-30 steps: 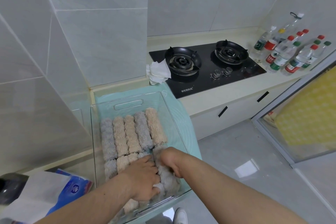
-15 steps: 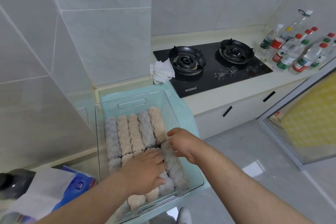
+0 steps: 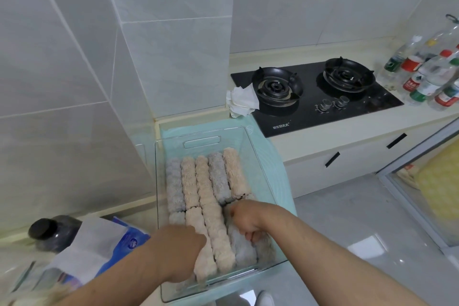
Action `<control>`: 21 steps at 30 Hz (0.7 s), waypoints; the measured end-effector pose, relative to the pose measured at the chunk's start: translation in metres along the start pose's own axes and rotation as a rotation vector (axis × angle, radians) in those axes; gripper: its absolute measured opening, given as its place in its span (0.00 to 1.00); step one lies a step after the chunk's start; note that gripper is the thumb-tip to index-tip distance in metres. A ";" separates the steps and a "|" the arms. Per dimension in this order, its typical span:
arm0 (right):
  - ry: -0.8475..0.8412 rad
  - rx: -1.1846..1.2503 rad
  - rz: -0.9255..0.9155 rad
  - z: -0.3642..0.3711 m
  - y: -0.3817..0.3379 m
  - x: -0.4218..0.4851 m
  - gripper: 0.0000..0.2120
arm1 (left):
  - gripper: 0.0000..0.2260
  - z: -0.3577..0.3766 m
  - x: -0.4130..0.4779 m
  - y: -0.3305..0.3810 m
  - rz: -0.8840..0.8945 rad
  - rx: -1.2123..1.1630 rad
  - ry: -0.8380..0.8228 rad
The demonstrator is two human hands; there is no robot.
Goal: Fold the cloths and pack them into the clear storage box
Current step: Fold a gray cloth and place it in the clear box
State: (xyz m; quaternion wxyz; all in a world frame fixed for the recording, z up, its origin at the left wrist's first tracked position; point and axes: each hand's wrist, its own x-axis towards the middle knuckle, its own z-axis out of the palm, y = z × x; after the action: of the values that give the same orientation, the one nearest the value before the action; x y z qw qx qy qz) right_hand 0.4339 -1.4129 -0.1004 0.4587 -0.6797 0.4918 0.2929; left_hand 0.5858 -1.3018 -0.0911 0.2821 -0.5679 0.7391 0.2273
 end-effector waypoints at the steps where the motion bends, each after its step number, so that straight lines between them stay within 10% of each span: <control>1: 0.006 -0.002 0.001 0.000 0.002 0.000 0.24 | 0.15 0.000 0.000 0.001 0.002 -0.011 -0.004; 21: -0.035 -0.043 -0.164 -0.003 -0.025 0.023 0.28 | 0.25 -0.001 0.008 0.015 0.056 -0.169 -0.193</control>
State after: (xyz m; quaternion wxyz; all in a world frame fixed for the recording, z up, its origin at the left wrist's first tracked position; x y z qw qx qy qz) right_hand 0.4649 -1.4221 -0.1101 0.4751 -0.7220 0.4201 0.2767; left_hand 0.5697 -1.3049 -0.0957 0.2965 -0.5443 0.7023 0.3502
